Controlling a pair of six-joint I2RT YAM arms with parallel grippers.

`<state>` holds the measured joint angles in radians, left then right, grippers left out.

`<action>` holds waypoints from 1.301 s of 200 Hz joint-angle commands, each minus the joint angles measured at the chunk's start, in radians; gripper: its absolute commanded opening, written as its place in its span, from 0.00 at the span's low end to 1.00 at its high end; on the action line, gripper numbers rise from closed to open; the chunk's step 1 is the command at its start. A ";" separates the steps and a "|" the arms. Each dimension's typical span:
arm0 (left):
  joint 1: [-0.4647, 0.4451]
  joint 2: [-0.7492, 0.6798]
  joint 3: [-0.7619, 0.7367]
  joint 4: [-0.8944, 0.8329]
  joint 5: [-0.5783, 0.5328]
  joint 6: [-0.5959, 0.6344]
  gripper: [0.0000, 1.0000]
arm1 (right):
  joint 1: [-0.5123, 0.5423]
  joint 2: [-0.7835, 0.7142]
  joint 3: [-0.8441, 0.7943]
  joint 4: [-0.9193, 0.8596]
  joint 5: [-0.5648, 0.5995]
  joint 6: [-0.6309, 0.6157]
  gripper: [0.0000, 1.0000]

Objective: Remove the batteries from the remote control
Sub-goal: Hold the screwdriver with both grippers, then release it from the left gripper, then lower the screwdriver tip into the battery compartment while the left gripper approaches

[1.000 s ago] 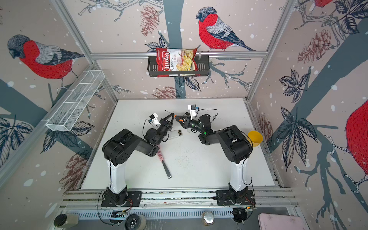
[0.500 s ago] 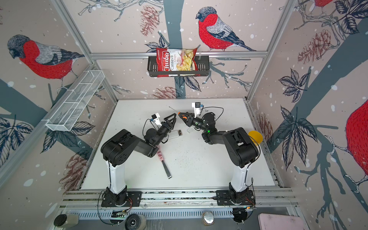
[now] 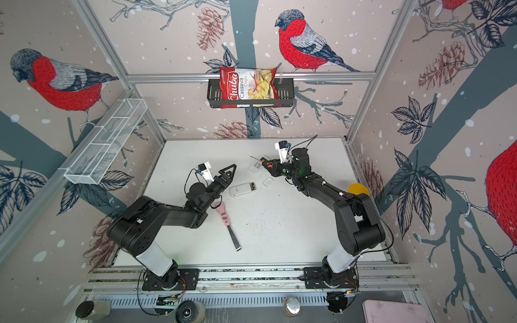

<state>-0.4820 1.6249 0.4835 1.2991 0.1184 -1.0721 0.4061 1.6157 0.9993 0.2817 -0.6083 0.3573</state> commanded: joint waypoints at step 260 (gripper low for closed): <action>-0.211 0.044 0.394 -1.325 -0.286 0.724 0.96 | -0.016 -0.040 0.055 -0.510 0.071 -0.185 0.00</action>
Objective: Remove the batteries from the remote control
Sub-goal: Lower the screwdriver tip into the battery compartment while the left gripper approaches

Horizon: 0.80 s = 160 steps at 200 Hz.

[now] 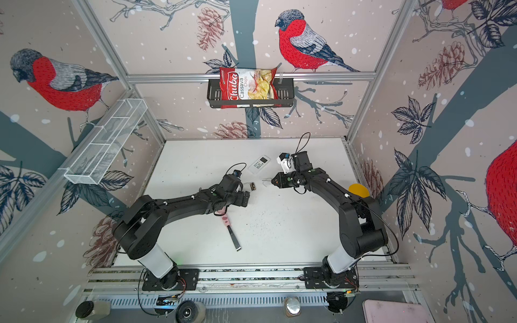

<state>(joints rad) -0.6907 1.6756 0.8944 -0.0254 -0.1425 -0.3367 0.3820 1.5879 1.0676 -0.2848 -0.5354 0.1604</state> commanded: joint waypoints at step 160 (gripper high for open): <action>0.118 0.081 -0.018 0.078 -0.028 -0.021 0.96 | 0.019 0.027 -0.003 0.046 0.005 0.003 0.00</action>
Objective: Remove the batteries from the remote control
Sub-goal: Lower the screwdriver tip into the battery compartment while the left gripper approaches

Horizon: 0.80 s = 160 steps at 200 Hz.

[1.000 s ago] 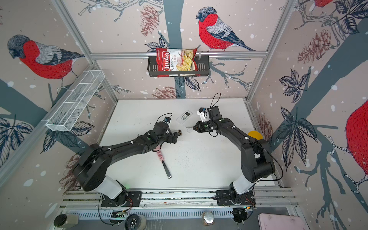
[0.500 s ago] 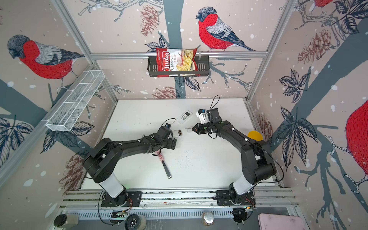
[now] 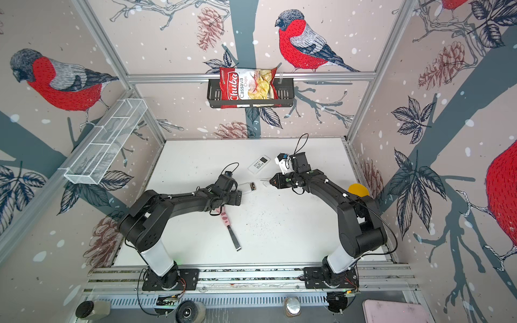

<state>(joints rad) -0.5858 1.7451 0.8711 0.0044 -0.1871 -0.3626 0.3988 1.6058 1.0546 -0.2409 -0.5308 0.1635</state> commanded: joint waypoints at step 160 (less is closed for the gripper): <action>0.079 -0.078 0.008 0.127 0.025 -0.028 0.96 | 0.046 0.095 0.051 -0.020 0.003 -0.022 0.00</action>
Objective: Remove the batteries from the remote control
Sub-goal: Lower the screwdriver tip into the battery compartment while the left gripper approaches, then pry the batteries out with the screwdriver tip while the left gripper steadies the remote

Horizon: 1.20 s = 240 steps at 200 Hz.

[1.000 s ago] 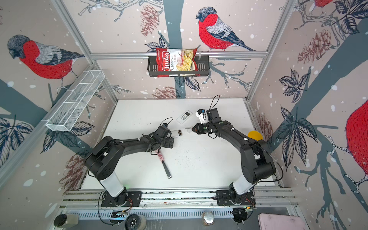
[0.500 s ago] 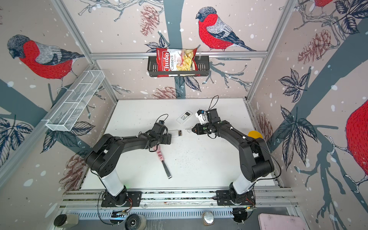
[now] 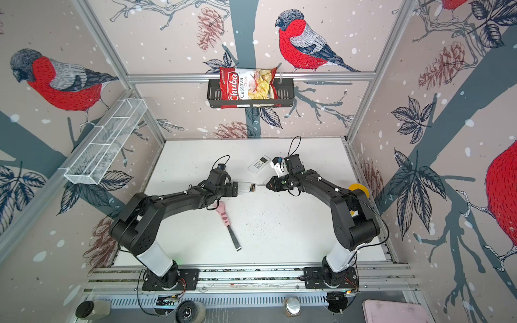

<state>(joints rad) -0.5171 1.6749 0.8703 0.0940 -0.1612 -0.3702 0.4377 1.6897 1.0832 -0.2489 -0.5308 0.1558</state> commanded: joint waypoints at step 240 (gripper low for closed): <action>0.027 0.179 0.087 0.142 0.209 -0.054 0.79 | 0.037 0.126 0.093 -0.054 0.015 -0.048 0.00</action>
<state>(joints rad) -0.4927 1.8431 0.9451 0.1978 0.0223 -0.4217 0.4725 1.8114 1.1625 -0.2840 -0.5312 0.1268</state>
